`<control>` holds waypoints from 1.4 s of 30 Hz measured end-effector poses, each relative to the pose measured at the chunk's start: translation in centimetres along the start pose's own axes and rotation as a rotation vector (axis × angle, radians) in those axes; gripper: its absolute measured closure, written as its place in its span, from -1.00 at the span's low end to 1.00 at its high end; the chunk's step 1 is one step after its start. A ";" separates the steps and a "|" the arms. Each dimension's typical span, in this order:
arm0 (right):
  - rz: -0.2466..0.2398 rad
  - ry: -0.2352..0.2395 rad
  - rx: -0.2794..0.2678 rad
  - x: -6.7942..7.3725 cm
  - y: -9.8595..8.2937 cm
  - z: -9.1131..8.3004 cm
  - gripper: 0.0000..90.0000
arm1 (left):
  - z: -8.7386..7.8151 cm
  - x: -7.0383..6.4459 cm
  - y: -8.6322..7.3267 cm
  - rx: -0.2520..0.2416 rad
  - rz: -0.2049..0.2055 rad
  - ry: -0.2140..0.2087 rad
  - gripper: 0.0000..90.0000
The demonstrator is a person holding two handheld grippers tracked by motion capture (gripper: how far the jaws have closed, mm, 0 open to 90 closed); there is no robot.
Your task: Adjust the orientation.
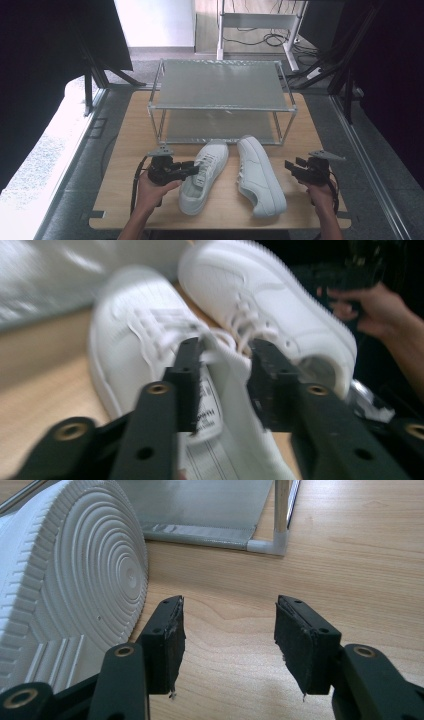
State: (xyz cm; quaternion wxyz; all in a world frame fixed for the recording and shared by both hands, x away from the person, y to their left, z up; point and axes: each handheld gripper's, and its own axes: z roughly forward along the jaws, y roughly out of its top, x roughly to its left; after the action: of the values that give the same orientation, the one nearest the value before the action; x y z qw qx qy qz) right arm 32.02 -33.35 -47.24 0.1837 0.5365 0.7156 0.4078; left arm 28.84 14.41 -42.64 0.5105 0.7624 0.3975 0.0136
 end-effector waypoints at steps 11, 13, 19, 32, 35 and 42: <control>-0.014 -0.030 -0.021 0.5 0.1 -0.1 -0.04 | -1.0 1.3 -0.2 -0.044 -0.015 0.070 -0.15; -0.012 -0.031 -0.030 0.5 0.1 -0.1 -0.03 | -1.1 1.6 -0.3 -0.052 -0.031 0.072 -0.17; -0.026 -0.042 -0.113 1.1 0.8 -1.0 0.12 | -1.6 2.1 -0.4 -0.062 -0.043 0.101 -0.24; -0.100 0.057 -0.121 3.7 1.7 -1.8 0.65 | -2.2 3.5 -0.7 -0.053 -0.100 0.137 -0.24; -0.140 0.075 -0.135 4.8 2.0 -2.0 0.74 | -2.4 4.0 -0.8 -0.053 -0.126 0.169 -0.21; -0.196 0.173 -0.139 7.3 2.5 -2.3 1.00 | -2.6 4.2 -0.9 -0.067 -0.132 0.173 -0.21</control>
State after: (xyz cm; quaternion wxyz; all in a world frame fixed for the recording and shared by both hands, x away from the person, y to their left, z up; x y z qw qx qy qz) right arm 29.31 -27.30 -42.66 0.1972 0.4128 0.7478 0.4812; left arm 30.04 19.17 -43.69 0.4992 0.7132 0.4886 0.0590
